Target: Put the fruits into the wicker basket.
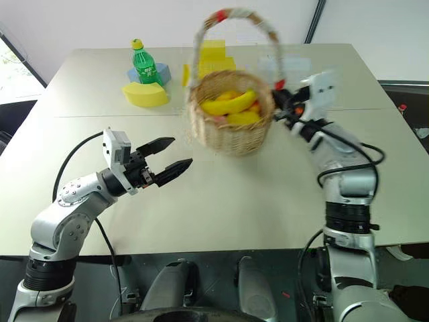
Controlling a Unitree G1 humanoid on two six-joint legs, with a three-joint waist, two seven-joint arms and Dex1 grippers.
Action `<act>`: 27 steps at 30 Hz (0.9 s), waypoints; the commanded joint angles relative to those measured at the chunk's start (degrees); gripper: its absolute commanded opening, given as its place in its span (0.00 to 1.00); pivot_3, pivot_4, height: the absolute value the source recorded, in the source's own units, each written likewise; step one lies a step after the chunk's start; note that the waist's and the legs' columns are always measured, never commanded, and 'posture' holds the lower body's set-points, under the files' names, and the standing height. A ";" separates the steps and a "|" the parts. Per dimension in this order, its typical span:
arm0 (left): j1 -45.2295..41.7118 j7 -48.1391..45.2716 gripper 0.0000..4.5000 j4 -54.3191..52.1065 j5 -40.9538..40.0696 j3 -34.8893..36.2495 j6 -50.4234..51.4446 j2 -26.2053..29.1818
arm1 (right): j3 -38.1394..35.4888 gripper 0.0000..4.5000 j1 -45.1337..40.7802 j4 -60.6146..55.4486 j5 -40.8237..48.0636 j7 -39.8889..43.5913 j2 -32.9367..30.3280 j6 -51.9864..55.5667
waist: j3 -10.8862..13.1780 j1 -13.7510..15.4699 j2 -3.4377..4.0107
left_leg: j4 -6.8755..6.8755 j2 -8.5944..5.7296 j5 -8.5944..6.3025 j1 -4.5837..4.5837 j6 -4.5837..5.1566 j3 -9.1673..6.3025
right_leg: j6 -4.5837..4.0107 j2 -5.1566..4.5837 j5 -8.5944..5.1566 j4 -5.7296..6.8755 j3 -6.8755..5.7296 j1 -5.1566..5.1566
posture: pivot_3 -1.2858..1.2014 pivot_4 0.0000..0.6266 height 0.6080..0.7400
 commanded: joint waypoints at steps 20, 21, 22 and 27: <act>-3.16 2.79 1.00 5.51 4.47 0.54 -4.87 -2.64 | -12.66 0.94 3.90 11.87 -4.81 -11.25 -9.76 -9.43 | 0.00 -1.38 0.14 | -0.03 0.04 0.00 0.08 0.00 0.15 | 0.01 0.19 0.00 0.07 0.17 -0.02 | 0.52 0.24 1.00; -2.84 2.89 1.00 6.07 4.78 1.05 -5.05 -2.26 | -13.06 0.94 6.16 9.22 -4.08 -10.13 -10.33 -8.08 | 0.00 -1.10 0.15 | -0.03 0.05 0.00 0.07 0.00 0.14 | 0.01 0.16 0.00 0.07 0.16 -0.02 | 0.52 0.24 1.00; -2.53 3.15 1.00 6.85 5.19 1.65 -5.19 -1.88 | -13.49 0.94 8.90 6.67 -3.58 -8.62 -11.23 -7.14 | 0.00 -0.62 0.15 | -0.03 0.06 0.00 0.07 0.01 0.11 | 0.02 0.16 0.00 0.06 0.15 -0.01 | 0.52 0.24 1.00; -0.54 6.63 1.00 11.84 8.14 6.11 -7.29 -0.69 | -17.61 0.94 21.37 -3.59 4.52 0.37 -12.17 -1.54 | -0.02 -0.12 0.16 | -0.03 0.07 -0.01 0.09 0.03 0.08 | 0.02 0.16 -0.01 -0.03 0.11 0.07 | 0.52 0.24 1.00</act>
